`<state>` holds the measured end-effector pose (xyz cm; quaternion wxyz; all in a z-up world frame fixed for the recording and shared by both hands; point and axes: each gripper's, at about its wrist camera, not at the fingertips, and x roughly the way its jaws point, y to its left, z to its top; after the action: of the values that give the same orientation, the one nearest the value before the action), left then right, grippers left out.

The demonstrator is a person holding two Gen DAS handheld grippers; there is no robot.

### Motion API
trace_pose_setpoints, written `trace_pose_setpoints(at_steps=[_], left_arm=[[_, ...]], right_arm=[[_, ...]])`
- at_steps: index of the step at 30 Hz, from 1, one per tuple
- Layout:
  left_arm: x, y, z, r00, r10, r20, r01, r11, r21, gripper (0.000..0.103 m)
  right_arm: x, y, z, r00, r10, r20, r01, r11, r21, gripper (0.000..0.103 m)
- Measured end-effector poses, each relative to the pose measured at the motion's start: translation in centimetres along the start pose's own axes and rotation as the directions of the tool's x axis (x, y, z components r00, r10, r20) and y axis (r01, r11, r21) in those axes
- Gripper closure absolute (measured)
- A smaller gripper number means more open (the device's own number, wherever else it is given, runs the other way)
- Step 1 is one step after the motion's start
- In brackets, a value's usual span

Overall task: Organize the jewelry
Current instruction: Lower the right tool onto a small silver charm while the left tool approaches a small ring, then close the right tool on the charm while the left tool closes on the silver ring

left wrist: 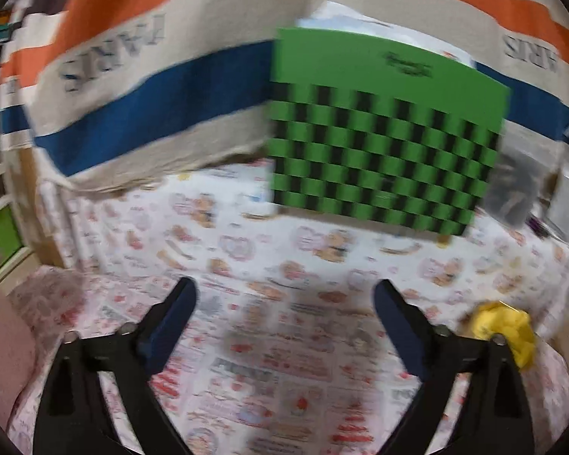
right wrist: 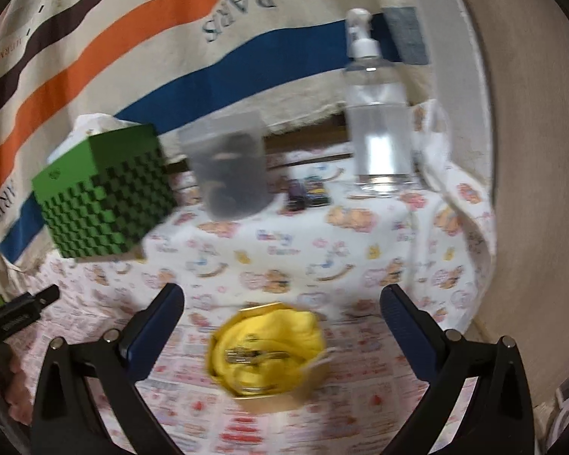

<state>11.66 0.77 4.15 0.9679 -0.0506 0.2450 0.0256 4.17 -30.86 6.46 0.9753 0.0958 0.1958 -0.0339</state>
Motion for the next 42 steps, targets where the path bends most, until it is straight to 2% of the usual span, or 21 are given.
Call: trace_pose_setpoints(at_steps=[3,5,7,10,13,17,22,25,29,33,37,42], left_arm=[[0.8,0.6,-0.1,0.999,0.007,-0.045,-0.007,1.000,0.005,0.001],[0.5,1.2,0.1,0.999,-0.012,-0.038,0.012,1.000,-0.016,0.001],[0.2,1.6,0.3,0.999,-0.032,-0.030,0.031,0.999,-0.024,0.001],[0.5,2.6,0.5,0.999,-0.019,-0.028,0.018,0.999,-0.041,0.001],[1.7,3.9,0.0,0.999,0.016,-0.044,-0.019,0.996,-0.087,0.001],[3.2,6.1,-0.3,0.996,0.054,-0.076,-0.065,0.986,-0.152,0.001],[3.4,8.3,-0.4,0.995,-0.035,-0.094,0.009,0.964,-0.265,0.001],[3.4,9.2,-0.4,0.990,-0.101,-0.100,0.063,0.942,-0.330,0.001],[3.5,9.4,-0.5,0.993,-0.065,-0.099,0.030,0.946,-0.322,0.001],[4.6,9.9,-1.1,0.987,-0.100,-0.127,0.049,0.934,-0.354,0.001],[5.0,10.3,-1.4,0.987,-0.094,-0.134,0.039,0.931,-0.362,0.001],[4.9,10.1,-1.5,0.988,-0.092,-0.127,0.042,0.935,-0.351,0.001]], right_arm=[[0.9,2.4,0.5,0.999,0.012,-0.048,-0.013,1.000,-0.025,0.000],[1.6,4.2,0.8,0.998,0.006,-0.069,-0.009,0.999,-0.043,0.000],[2.3,5.8,0.9,0.993,0.044,-0.108,-0.050,0.997,-0.051,0.000],[3.7,8.5,0.7,0.982,0.074,-0.173,-0.088,0.993,-0.077,0.000],[5.3,11.2,-0.1,0.975,0.050,-0.216,-0.080,0.988,-0.131,0.003],[8.0,13.9,-1.7,0.950,0.061,-0.307,-0.114,0.981,-0.158,0.014],[11.5,16.7,-3.7,0.907,0.082,-0.414,-0.167,0.970,-0.176,0.028],[13.3,18.0,-4.9,0.870,0.115,-0.479,-0.223,0.959,-0.177,0.038],[14.9,18.9,-6.1,0.849,0.112,-0.516,-0.231,0.958,-0.172,0.056],[15.9,19.6,-6.9,0.842,0.092,-0.532,-0.225,0.956,-0.190,0.068],[16.2,20.0,-7.1,0.845,0.061,-0.532,-0.207,0.953,-0.219,0.070],[16.6,20.1,-7.3,0.840,0.047,-0.541,-0.201,0.952,-0.230,0.079]])
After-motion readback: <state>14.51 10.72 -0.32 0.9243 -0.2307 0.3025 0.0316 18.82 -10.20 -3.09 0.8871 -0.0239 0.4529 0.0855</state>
